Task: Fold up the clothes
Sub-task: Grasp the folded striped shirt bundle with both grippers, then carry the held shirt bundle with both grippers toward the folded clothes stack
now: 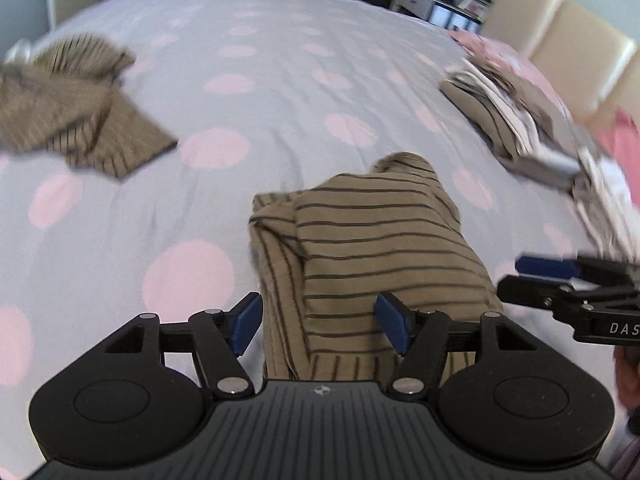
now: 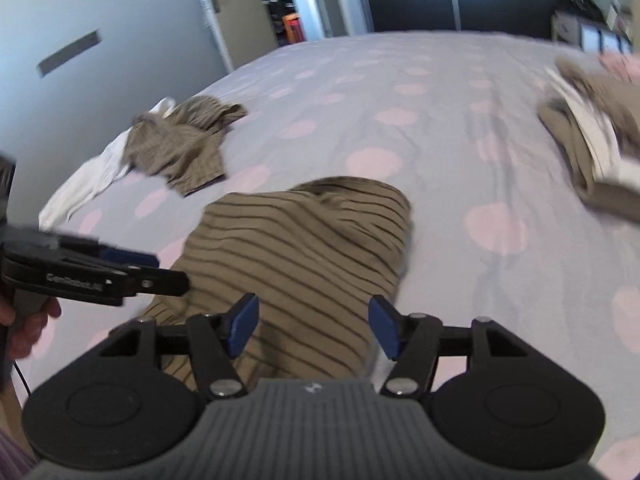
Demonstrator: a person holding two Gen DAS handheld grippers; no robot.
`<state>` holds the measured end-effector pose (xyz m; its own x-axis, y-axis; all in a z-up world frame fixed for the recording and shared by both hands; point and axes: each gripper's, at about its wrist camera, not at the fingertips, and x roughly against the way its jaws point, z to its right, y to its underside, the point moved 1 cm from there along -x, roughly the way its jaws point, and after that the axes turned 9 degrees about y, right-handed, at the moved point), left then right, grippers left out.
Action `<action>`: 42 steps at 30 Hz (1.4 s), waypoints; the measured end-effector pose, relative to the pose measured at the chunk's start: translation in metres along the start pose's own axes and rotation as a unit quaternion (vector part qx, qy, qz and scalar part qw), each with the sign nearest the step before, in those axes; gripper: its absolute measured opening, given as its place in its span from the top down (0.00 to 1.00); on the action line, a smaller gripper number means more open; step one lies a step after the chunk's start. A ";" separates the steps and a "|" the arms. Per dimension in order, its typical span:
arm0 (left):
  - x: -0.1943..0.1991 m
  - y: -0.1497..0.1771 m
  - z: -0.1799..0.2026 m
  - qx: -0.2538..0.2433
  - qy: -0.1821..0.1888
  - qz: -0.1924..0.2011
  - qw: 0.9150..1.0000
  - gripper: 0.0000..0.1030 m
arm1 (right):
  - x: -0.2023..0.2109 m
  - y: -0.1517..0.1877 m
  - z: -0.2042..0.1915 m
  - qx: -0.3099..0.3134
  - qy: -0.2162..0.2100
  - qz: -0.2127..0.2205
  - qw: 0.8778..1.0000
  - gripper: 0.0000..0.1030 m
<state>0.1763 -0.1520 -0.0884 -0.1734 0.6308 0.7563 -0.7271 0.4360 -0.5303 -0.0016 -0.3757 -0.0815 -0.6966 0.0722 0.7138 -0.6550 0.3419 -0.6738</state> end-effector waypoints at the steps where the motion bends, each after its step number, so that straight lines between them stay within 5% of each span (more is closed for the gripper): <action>1: -0.004 -0.001 -0.007 0.018 0.008 -0.002 1.000 0.40 | -0.004 -0.001 0.006 -0.019 -0.004 -0.008 1.000 0.38; 5: -0.020 0.000 -0.027 0.065 0.030 -0.015 0.997 0.38 | -0.017 0.002 0.021 -0.055 -0.001 -0.031 0.998 0.37; 12: -0.033 0.002 -0.033 0.057 0.036 -0.018 0.998 0.35 | -0.042 0.009 0.030 -0.096 -0.028 -0.063 0.993 0.37; 17: -0.039 0.002 -0.031 0.037 0.049 -0.015 0.998 0.49 | -0.057 0.012 0.034 -0.128 -0.056 -0.073 0.988 0.37; 22: -0.036 0.002 -0.026 0.015 0.064 -0.009 0.998 0.74 | -0.064 0.012 0.036 -0.164 -0.090 -0.080 0.979 0.61; 25: -0.031 0.002 -0.026 0.012 0.069 -0.002 0.998 0.82 | -0.063 0.010 0.037 -0.180 -0.113 -0.075 0.974 0.82; 27: -0.028 0.001 -0.026 0.012 0.072 0.003 0.997 0.86 | -0.060 0.008 0.034 -0.180 -0.121 -0.067 0.974 0.87; 42: 0.037 -0.019 0.025 -0.014 0.095 0.079 0.992 0.90 | 0.014 -0.025 0.032 -0.168 -0.146 0.002 0.975 0.90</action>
<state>0.1673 -0.1531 -0.0403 -0.1541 0.8013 0.5780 -0.6814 0.3374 -0.6494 -0.0043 -0.4138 -0.0606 -0.7847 -0.1795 0.5934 -0.5539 0.6330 -0.5409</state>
